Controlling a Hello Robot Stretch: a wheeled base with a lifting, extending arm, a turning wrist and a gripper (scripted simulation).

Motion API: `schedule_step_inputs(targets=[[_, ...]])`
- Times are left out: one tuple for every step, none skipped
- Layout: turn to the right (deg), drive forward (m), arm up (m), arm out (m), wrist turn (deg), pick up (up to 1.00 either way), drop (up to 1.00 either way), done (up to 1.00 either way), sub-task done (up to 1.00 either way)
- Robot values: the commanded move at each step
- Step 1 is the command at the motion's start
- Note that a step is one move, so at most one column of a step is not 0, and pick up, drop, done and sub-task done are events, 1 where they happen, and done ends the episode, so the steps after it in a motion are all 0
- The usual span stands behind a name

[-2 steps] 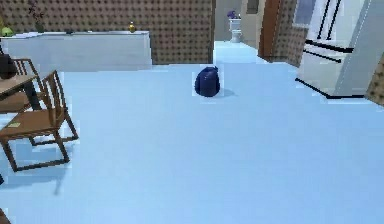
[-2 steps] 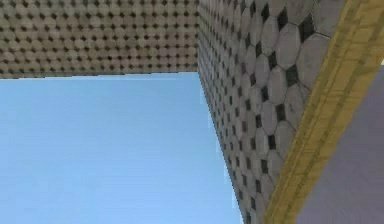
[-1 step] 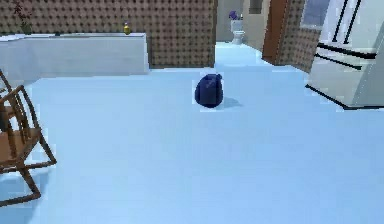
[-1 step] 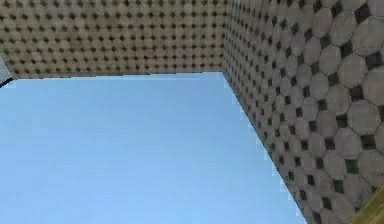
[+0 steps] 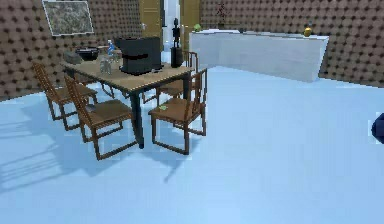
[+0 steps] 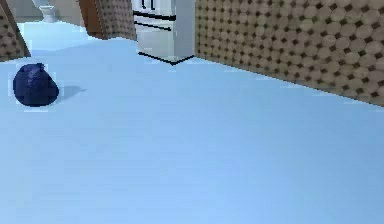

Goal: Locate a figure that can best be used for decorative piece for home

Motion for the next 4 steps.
schedule_step_inputs(targets=[[0.0, 0.40, 0.00, 0.00, 0.0, 0.00, 0.00, 0.00, 0.00], [-39.0, 0.00, 0.00, 0.00, 0.0, 0.00, 0.00, 0.00, 0.00], [0.0, 1.00, 0.00, 0.00, 0.0, 0.00, 0.00, 0.00, 0.00], [-6.0, 0.00, 0.00, 0.00, 0.0, 0.00, 0.00, 0.00, 0.00]])
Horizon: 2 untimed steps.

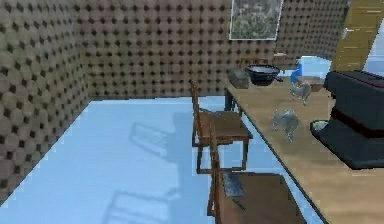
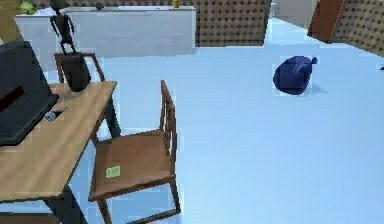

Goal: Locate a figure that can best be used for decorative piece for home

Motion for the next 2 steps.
schedule_step_inputs(targets=[[0.0, 0.20, 0.00, 0.00, 0.0, 0.00, 0.00, 0.00, 0.00], [30.0, 0.00, 0.00, 0.00, 0.0, 0.00, 0.00, 0.00, 0.00]])
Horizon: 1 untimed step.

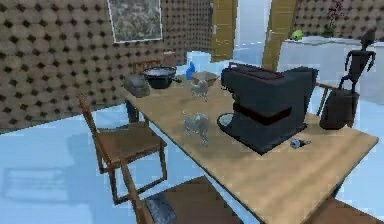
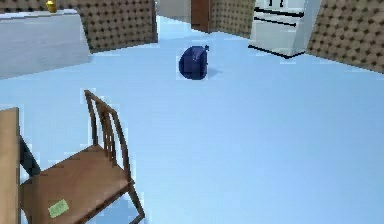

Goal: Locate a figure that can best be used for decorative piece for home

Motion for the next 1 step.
schedule_step_inputs(targets=[[0.0, 0.00, 0.00, 0.00, 0.0, 0.00, 0.00, 1.00, 0.00]])
